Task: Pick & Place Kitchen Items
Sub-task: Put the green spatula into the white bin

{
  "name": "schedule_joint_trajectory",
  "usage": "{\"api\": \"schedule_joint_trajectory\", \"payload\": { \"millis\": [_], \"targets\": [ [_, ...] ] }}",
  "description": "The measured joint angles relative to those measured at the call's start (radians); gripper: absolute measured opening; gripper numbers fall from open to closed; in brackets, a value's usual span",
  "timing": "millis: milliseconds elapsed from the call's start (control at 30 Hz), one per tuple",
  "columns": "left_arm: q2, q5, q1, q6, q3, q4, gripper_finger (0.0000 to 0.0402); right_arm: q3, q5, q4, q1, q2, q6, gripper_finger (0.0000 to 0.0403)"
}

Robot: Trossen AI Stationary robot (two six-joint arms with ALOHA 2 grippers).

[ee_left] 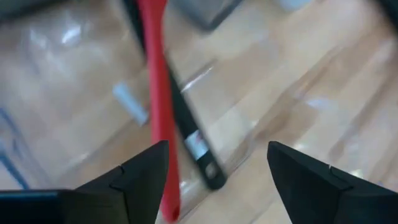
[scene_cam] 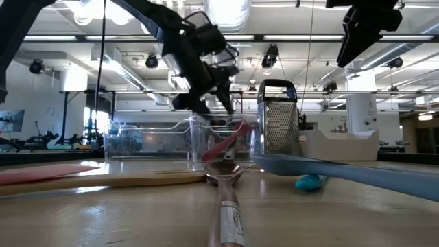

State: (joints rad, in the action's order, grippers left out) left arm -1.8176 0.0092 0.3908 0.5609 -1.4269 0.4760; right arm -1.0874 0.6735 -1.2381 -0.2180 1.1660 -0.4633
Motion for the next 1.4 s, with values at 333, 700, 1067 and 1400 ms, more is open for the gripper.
{"api": "schedule_joint_trajectory", "payload": {
  "millis": [333, 700, 1067, 1400],
  "targets": [
    [0.058, 0.007, -0.076, -0.234, -0.193, -0.006, 0.0276, 0.003, -0.042, 0.003, 0.0, 0.0, -0.058, 0.0228],
    [0.267, -0.322, -0.315, -0.401, -0.033, -0.005, 0.0275, 0.023, -0.184, 0.002, -0.019, 0.0, -0.127, 0.0221],
    [0.535, -0.511, -0.42, -0.389, 0.41, -0.225, 0.0275, 0.157, -0.59, -0.017, -0.208, -0.001, -0.622, 0.0219],
    [0.675, -0.493, -0.406, -0.408, 0.64, -0.451, 0.0275, 0.259, -0.648, -0.02, -0.537, -0.002, -1.181, 0.0219]
  ]
}}
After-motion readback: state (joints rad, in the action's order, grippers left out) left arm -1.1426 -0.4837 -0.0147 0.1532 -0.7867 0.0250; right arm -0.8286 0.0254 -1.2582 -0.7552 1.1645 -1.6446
